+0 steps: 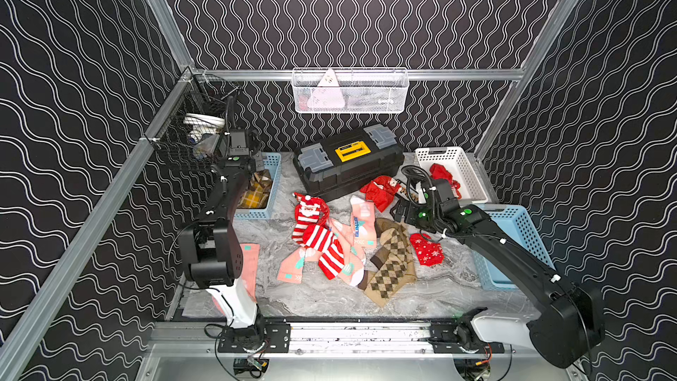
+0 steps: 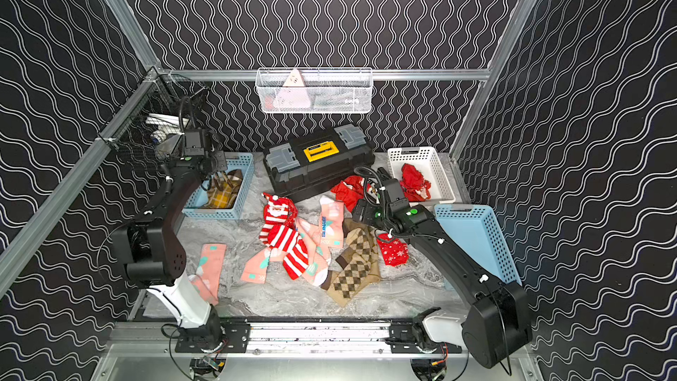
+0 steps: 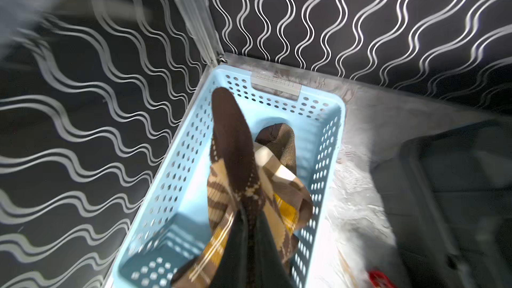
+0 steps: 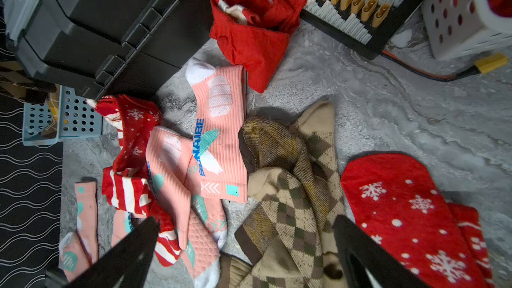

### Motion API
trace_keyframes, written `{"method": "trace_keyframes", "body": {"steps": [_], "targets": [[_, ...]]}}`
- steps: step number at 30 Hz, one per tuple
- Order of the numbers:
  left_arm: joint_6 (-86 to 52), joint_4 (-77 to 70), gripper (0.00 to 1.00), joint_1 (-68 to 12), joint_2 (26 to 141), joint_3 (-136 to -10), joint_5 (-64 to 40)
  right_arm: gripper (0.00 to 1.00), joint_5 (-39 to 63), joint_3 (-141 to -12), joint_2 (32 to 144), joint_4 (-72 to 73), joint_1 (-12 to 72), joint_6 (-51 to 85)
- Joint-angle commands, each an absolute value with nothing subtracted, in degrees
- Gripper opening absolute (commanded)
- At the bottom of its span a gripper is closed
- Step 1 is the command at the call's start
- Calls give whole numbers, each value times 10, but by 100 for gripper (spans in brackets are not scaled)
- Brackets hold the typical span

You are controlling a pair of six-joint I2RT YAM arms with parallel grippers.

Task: Sort the socks into the basket by color
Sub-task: Place the sock in the bin.

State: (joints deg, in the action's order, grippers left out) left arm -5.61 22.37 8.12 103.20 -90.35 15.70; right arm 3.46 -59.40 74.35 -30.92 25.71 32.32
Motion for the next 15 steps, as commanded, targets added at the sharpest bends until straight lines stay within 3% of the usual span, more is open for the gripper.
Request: {"method": "trace_keyframes", "body": {"steps": [1, 12, 15], "targets": [[-20, 155, 0, 84, 1068, -908, 179, 100, 24, -600, 749, -317, 258, 328], [-38, 160, 1, 84, 1190, -933, 125, 100, 10, -603, 758, -328, 276, 326], [-47, 169, 16, 84, 1211, -942, 108, 100, 9, -605, 759, -331, 277, 325]]}}
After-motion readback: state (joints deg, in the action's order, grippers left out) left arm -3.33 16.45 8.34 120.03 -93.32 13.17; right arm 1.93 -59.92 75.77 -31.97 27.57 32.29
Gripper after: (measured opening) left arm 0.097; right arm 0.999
